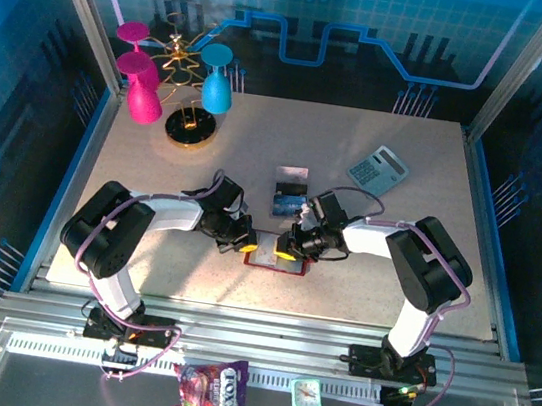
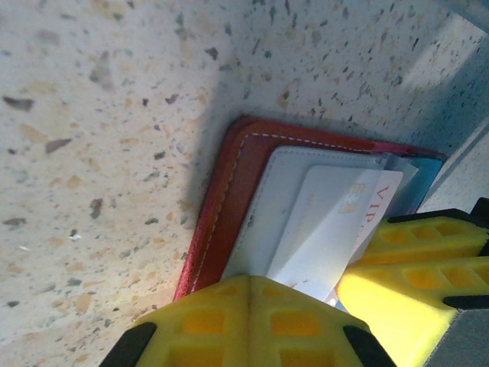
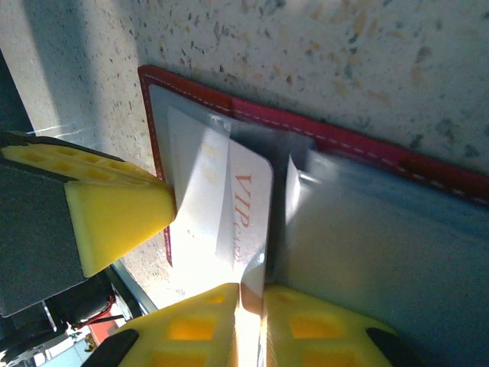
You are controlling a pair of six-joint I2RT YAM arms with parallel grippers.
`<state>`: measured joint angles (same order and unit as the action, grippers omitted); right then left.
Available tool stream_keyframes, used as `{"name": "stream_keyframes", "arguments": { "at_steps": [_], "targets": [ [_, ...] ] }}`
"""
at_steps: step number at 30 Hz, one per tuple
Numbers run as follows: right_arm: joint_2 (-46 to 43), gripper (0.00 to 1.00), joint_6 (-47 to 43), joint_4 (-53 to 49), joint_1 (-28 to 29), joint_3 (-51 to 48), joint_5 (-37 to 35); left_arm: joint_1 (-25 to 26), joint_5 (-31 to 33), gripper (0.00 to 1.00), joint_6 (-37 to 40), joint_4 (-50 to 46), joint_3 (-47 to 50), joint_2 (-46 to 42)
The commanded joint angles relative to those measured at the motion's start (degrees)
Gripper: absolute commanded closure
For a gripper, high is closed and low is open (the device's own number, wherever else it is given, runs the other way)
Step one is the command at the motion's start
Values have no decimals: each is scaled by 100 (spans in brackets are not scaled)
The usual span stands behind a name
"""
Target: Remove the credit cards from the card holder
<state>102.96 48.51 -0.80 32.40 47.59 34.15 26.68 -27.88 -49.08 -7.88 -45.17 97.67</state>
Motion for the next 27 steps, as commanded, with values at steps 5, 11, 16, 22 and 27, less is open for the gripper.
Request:
{"name": "stream_keyframes", "arguments": {
  "at_steps": [5, 11, 16, 22, 27],
  "targets": [
    [-229, 84, -68, -189, -105, -94, -23, -9, 161, 95, 138, -533, 103, 64],
    [-364, 85, -268, -525, -171, -73, -100, -5, 182, 95, 144, -534, 105, 32],
    [-499, 86, -536, -991, -241, -4, -246, -5, 186, 95, 109, -500, 177, -23],
    [-502, 84, -539, -932, -306, 17, -15, -9, 164, 95, 87, -445, 209, -39],
    [-321, 80, -327, -495, -244, 40, 217, -10, 168, 95, 95, -447, 208, -43]
  ]
}}
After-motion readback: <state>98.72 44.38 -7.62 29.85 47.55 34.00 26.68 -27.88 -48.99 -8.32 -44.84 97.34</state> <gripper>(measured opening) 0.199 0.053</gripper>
